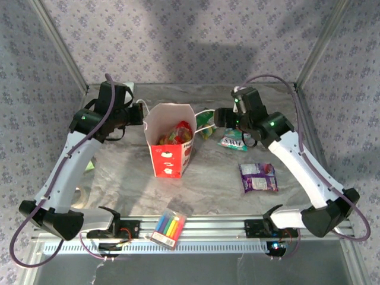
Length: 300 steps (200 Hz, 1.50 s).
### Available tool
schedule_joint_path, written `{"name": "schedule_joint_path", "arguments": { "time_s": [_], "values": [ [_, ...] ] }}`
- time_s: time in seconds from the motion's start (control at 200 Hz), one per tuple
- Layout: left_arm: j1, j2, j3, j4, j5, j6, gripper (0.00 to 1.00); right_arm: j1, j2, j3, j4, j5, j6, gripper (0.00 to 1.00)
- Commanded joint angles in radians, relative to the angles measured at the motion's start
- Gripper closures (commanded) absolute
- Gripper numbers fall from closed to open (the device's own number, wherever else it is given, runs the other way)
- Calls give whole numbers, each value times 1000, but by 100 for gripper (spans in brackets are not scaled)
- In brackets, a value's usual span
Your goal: Place the snacks into the paper bag
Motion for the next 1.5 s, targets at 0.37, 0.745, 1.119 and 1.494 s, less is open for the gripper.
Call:
{"name": "schedule_joint_path", "arguments": {
  "time_s": [0.37,0.745,1.119,1.494],
  "values": [
    [68,-16,-38,15,22,21,99,-92,164,67,100,-344,10,16],
    [75,-30,-52,16,28,23,99,-85,105,68,102,-395,-18,15],
    [79,-55,-60,18,26,20,99,-102,30,68,108,-317,-56,12],
    [92,-52,-72,12,21,28,99,-262,78,-18,160,-316,74,9]
  ]
}}
